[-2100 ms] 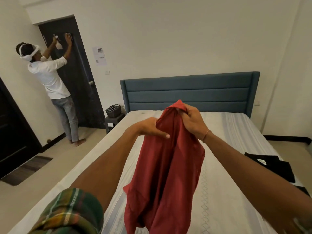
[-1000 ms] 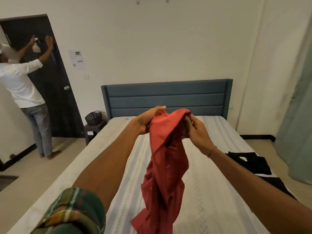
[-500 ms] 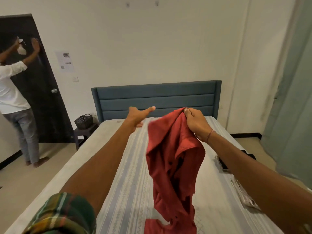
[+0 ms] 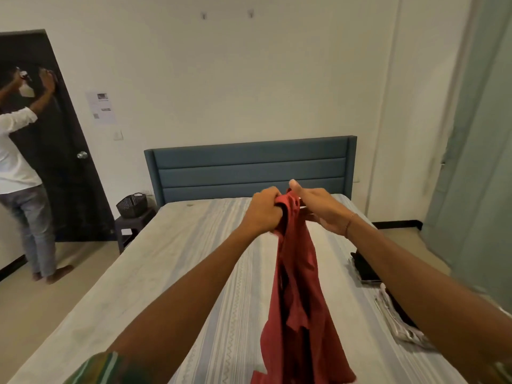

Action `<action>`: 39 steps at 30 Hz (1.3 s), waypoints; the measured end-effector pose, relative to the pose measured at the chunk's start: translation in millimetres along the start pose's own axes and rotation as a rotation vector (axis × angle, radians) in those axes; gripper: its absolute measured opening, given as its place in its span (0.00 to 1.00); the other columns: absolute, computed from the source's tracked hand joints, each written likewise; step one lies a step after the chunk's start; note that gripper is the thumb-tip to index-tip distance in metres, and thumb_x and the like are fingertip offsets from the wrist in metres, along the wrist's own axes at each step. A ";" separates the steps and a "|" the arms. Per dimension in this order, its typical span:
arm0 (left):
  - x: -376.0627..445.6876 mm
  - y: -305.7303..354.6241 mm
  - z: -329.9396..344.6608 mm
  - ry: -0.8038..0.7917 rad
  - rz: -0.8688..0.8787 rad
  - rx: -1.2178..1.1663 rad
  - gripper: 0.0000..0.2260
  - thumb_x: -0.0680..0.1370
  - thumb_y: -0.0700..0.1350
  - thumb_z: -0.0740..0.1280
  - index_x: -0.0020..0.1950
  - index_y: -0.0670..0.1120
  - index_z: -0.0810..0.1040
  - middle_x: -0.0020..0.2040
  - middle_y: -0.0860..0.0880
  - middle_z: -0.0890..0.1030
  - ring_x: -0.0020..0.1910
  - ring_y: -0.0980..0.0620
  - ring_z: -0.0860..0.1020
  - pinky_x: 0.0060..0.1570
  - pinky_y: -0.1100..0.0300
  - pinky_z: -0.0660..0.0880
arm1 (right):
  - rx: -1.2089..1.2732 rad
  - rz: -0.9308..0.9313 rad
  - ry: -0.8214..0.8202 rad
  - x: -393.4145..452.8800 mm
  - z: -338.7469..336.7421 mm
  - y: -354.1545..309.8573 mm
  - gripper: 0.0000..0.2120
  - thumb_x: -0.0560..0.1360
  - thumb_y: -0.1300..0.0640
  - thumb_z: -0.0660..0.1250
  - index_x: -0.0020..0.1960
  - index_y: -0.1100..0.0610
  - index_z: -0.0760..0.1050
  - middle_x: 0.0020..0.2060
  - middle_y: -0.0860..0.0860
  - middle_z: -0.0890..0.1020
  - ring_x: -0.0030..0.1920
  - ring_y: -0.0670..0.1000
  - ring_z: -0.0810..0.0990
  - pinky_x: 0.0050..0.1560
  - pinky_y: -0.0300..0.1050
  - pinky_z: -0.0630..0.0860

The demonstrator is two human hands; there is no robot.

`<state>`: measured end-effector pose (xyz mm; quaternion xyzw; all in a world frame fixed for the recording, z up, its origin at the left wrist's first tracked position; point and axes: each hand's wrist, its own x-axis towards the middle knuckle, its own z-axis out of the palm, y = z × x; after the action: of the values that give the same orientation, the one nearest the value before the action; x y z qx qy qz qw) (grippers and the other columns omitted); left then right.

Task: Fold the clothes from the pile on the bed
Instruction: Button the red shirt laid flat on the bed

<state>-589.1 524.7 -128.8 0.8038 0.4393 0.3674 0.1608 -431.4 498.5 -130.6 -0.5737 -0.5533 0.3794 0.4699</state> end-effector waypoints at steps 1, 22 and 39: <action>3.1 3.5 -1.3 0.039 -0.065 -0.029 0.08 0.78 0.35 0.61 0.40 0.43 0.72 0.37 0.46 0.77 0.36 0.50 0.74 0.37 0.51 0.73 | -0.055 -0.034 -0.068 -7.7 1.5 4.1 0.32 0.73 0.28 0.62 0.59 0.54 0.81 0.55 0.54 0.85 0.57 0.54 0.82 0.61 0.51 0.78; 18.3 -2.1 -41.4 0.325 -0.551 -0.316 0.12 0.76 0.46 0.63 0.34 0.43 0.71 0.32 0.48 0.75 0.33 0.49 0.73 0.37 0.54 0.69 | -0.322 -0.223 0.439 -16.8 7.9 30.3 0.07 0.85 0.58 0.55 0.51 0.60 0.61 0.36 0.50 0.72 0.36 0.51 0.73 0.32 0.46 0.64; -6.4 22.9 -44.3 -0.034 0.000 -0.118 0.18 0.85 0.47 0.56 0.50 0.41 0.83 0.47 0.47 0.84 0.46 0.49 0.81 0.50 0.54 0.76 | 0.058 0.345 -0.011 -46.9 -54.1 -36.0 0.08 0.84 0.58 0.58 0.53 0.58 0.75 0.37 0.54 0.81 0.33 0.50 0.83 0.37 0.48 0.84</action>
<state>-610.2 503.7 -88.4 0.7991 0.4143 0.3788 0.2153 -394.4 443.6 -85.5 -0.6442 -0.4380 0.4735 0.4110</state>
